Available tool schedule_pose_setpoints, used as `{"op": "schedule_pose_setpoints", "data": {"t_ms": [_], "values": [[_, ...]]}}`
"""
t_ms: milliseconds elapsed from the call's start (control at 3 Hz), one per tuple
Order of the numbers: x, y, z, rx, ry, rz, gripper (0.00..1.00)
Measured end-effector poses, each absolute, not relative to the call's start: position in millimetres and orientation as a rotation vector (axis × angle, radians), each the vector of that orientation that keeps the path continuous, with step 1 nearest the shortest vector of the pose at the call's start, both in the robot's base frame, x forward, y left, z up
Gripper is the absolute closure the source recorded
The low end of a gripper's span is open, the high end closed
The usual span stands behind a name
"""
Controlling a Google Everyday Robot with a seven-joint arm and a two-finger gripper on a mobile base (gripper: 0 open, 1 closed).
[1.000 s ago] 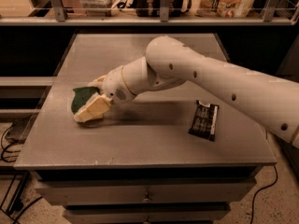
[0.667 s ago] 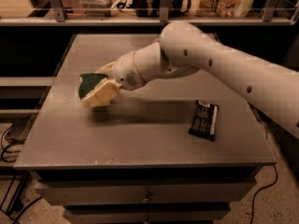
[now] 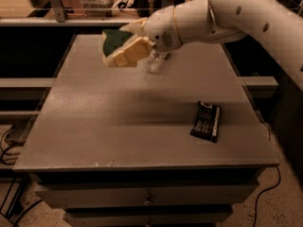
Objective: Pick sponge
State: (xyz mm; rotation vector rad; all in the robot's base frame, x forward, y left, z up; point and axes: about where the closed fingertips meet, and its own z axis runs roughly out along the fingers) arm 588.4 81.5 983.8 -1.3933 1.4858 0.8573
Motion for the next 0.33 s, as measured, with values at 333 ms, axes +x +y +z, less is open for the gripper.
{"op": "schedule_pose_setpoints", "data": {"t_ms": [333], "values": [[592.0,79.6,1001.7,-1.384,1.457,0.841,1.00]]}}
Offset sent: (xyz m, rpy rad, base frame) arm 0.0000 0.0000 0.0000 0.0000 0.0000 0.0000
